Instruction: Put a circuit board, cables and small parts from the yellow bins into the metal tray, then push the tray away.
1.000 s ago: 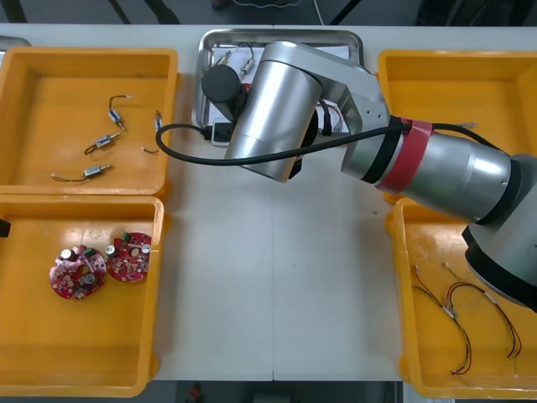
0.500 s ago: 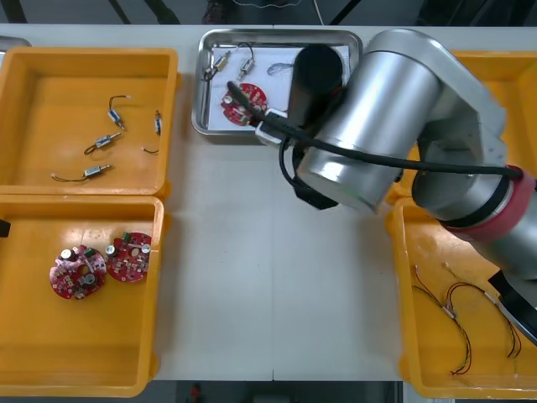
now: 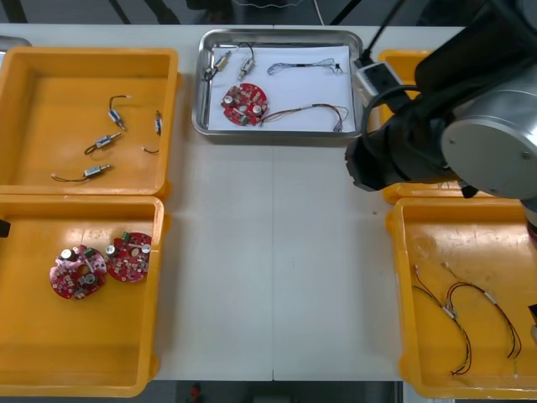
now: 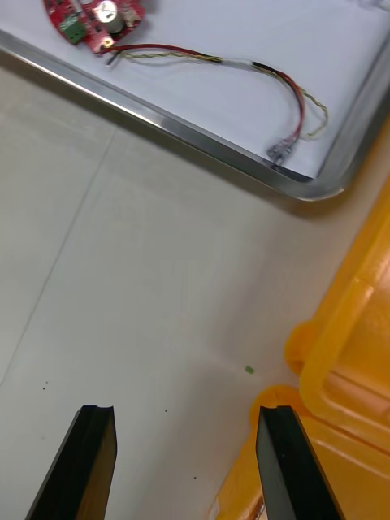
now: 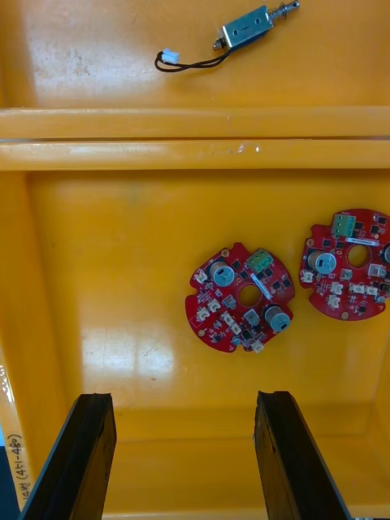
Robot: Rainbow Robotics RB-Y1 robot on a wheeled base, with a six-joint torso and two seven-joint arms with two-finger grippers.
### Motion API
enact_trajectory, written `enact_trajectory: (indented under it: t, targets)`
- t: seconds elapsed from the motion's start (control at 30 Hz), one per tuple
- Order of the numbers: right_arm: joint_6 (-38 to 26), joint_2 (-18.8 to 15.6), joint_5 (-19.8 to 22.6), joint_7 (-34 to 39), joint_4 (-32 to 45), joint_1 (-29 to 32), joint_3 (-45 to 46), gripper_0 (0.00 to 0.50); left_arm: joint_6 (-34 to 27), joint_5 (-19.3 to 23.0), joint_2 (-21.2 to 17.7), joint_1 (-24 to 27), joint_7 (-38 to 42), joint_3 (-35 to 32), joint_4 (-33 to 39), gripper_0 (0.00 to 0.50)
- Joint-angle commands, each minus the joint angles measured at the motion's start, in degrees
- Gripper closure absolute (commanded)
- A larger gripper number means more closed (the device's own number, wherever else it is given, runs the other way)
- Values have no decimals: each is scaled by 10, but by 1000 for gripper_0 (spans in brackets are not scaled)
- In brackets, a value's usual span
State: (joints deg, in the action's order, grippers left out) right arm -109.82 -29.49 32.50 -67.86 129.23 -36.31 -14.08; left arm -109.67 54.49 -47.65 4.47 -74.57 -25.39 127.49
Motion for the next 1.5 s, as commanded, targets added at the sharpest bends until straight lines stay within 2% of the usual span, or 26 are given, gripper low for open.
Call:
enact_trajectory:
  t: [0.03, 0.1, 0.2, 0.37, 0.47, 0.6, 0.8, 1.27, 1.5]
  targets:
    - [-2, -65, 18, 44, 65, 66, 65, 0, -3, -5, -23, -10, 49, -9, 7, 0]
    - [-2, -82, 30, 55, 77, 92, 91, 0, -3, -5, -23, -10, 49, -9, 7, 0]
    - [-2, -104, 71, 77, 82, 134, 145, 0, -3, -5, -23, -10, 49, -9, 7, 0]
    - [-2, -114, 131, 87, 85, 208, 265, 0, -3, -5, -23, -10, 49, -9, 7, 0]
    - [-2, -119, 154, 87, 85, 238, 320, 0, -3, -5, -23, -10, 49, -9, 7, 0]
    - [-2, -130, 164, 79, 85, 274, 372, 0, -3, -5, -23, -10, 49, -9, 7, 0]
    - [-2, -143, 158, 68, 85, 290, 386, 0, -3, -5, -23, -10, 49, -9, 7, 0]
    - [-2, -192, 201, 21, 85, 296, 357, 0, -3, -5, -23, -10, 49, -9, 7, 0]
    - [-2, -203, 202, 9, 85, 296, 357, 0, -3, -5, -23, -10, 49, -9, 7, 0]
